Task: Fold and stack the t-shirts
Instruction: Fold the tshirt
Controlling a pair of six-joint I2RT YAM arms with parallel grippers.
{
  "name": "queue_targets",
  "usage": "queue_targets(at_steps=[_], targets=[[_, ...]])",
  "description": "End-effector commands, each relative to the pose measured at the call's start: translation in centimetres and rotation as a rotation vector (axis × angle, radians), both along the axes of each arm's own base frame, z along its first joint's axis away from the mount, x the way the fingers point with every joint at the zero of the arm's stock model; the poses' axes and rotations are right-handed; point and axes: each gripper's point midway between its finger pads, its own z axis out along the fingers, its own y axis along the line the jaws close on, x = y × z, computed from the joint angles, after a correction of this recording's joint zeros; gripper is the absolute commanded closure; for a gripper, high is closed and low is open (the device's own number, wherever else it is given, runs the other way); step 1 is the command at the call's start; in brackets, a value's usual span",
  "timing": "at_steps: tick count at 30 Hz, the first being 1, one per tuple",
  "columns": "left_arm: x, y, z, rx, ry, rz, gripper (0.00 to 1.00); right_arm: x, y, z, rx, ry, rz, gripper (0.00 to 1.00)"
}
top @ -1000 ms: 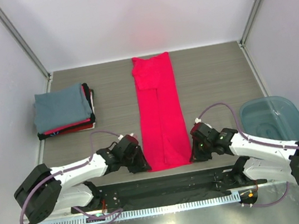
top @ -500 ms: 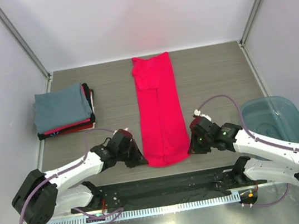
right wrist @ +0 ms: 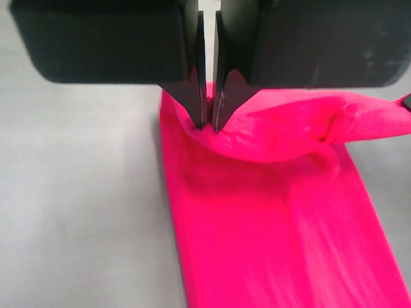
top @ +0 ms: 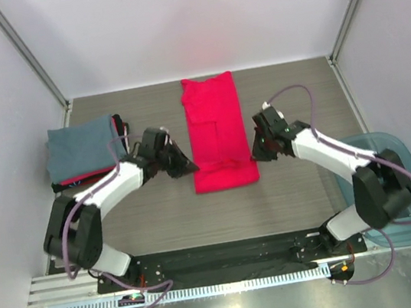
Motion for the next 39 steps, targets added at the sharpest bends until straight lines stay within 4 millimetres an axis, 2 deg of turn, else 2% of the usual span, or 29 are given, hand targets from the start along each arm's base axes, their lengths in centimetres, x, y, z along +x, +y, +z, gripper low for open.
queue_targets(at_steps=[1,2,4,5,6,8,9,10,12,14,15,16,17,18,20,21,22,25,27,28,29,30,31,34,35,36,37,38,39], targets=[[4.6,-0.6,2.6,-0.050,-0.090,-0.015,1.00,5.8,1.1,3.4,0.024,-0.127,0.033,0.99],[6.2,-0.9,3.1,-0.051,-0.106,-0.006,1.00,7.7,1.0,3.6,0.025,-0.133,0.014,0.99],[8.0,-0.6,3.3,-0.044,-0.120,0.021,1.00,9.4,0.8,3.6,0.025,-0.135,0.004,0.99],[8.8,-0.7,2.7,-0.040,-0.108,0.028,1.00,10.2,0.9,2.7,0.042,-0.105,0.010,0.99],[10.0,-0.9,3.6,-0.049,-0.131,0.032,1.00,11.4,1.4,3.7,0.062,-0.125,0.016,0.99],[11.9,-0.8,3.6,-0.056,-0.129,0.049,1.00,13.1,1.6,3.3,0.076,-0.117,0.016,0.99],[12.0,-0.8,2.9,-0.049,-0.114,0.048,1.00,13.7,1.4,3.2,0.075,-0.116,0.009,0.99],[13.0,-0.8,3.7,-0.061,-0.132,0.056,1.00,14.1,1.6,3.2,0.090,-0.114,0.015,0.99],[14.2,-0.8,2.9,-0.054,-0.130,0.066,1.00,15.3,1.4,2.9,0.099,-0.108,0.007,0.99],[15.5,-0.8,3.3,-0.055,-0.152,0.077,1.00,16.0,1.3,2.9,0.103,-0.113,0.009,0.99],[15.9,-0.8,2.6,-0.050,-0.139,0.079,1.00,16.6,1.3,3.4,0.108,-0.128,0.011,0.99],[16.5,-0.7,3.0,-0.056,-0.150,0.084,1.00,17.0,1.2,3.0,0.113,-0.119,0.012,0.99],[16.9,-0.6,2.9,-0.054,-0.153,0.089,1.00,17.3,1.1,3.0,0.112,-0.122,0.011,0.98],[17.2,-0.6,2.0,-0.051,-0.133,0.095,1.00,17.9,1.0,3.4,0.116,-0.133,0.008,0.98],[18.0,-0.8,2.0,-0.059,-0.135,0.098,1.00,18.6,0.9,2.8,0.116,-0.126,0.013,0.95],[18.2,-1.0,2.0,-0.072,-0.131,0.087,1.00,19.1,1.1,3.2,0.128,-0.136,0.016,0.95],[18.5,-1.0,1.3,-0.070,-0.120,0.090,1.00,19.5,1.0,2.6,0.127,-0.126,0.013,0.95],[19.6,-1.0,1.4,-0.073,-0.133,0.099,1.00,20.7,1.1,3.1,0.142,-0.141,0.015,0.94],[20.4,-1.0,1.2,-0.076,-0.137,0.103,0.98,21.7,1.2,2.8,0.141,-0.148,0.007,0.80],[20.7,-0.9,1.2,-0.075,-0.141,0.101,0.90,22.0,0.9,2.7,0.135,-0.148,-0.002,0.66],[20.8,-0.9,0.6,-0.068,-0.132,0.091,0.79,22.3,0.7,2.3,0.126,-0.145,-0.020,0.35],[21.0,-0.9,0.7,-0.070,-0.140,0.080,0.65,22.5,0.2,2.3,0.115,-0.150,-0.036,0.24],[21.2,-0.6,0.7,-0.051,-0.148,0.092,0.48,22.6,0.0,2.4,0.100,-0.158,-0.041,0.17],[20.1,0.1,0.6,-0.019,-0.152,0.098,0.32,21.6,-0.5,3.2,0.092,-0.169,-0.035,0.17],[19.7,0.5,0.3,-0.004,-0.150,0.101,0.31,20.6,-0.7,2.3,0.088,-0.152,-0.031,0.20],[19.3,0.8,1.4,-0.002,-0.171,0.106,0.30,19.9,-0.9,3.7,0.091,-0.178,-0.029,0.22],[18.0,1.3,0.2,0.016,-0.141,0.109,0.30,19.1,-1.0,3.7,0.095,-0.177,-0.026,0.24],[17.5,1.5,0.2,0.022,-0.143,0.114,0.30,18.7,-0.9,3.8,0.110,-0.189,-0.026,0.29],[16.9,1.8,1.4,0.015,-0.166,0.116,0.30,16.9,-1.3,2.2,0.108,-0.149,-0.026,0.30]])
